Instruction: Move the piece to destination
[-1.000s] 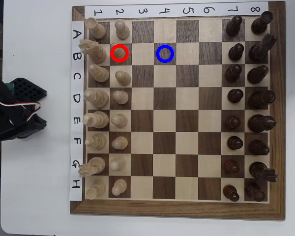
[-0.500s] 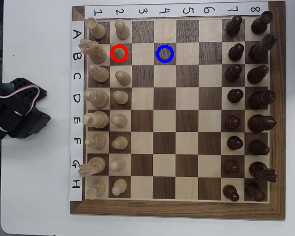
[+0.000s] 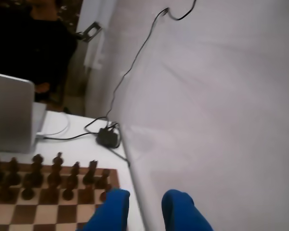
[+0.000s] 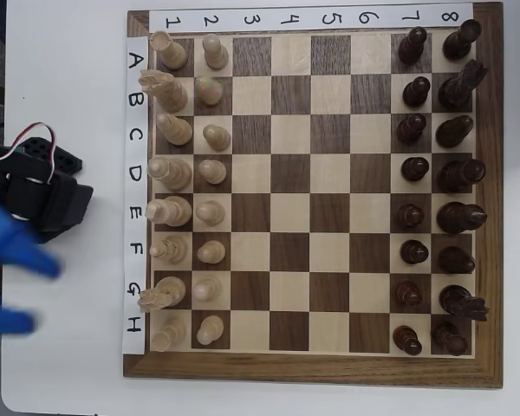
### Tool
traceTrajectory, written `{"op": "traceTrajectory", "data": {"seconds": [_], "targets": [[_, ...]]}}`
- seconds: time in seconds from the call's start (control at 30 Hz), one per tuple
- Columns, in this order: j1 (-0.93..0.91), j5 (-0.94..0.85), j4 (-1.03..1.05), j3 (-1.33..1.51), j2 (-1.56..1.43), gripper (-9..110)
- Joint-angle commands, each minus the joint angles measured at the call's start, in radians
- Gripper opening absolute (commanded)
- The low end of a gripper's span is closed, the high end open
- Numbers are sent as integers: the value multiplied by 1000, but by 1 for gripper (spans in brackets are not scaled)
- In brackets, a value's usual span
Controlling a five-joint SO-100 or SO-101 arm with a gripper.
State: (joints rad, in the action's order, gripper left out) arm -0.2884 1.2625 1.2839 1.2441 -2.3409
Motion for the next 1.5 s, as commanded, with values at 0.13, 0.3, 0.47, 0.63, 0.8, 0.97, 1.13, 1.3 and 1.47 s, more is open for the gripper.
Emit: {"op": "traceTrajectory", "data": {"seconds": [0.13,0.3,0.47,0.63,0.8,0.97,1.13,1.3,1.47], "targets": [[367,492,439,-299,327,0],[448,759,439,-184,316,0],[499,905,440,-41,284,0],[529,923,440,94,225,0],[569,897,440,213,175,0],[578,1017,440,241,195,0],[617,1124,440,307,253,0],[687,1243,439,337,325,6],[753,1315,399,373,353,7]]}}
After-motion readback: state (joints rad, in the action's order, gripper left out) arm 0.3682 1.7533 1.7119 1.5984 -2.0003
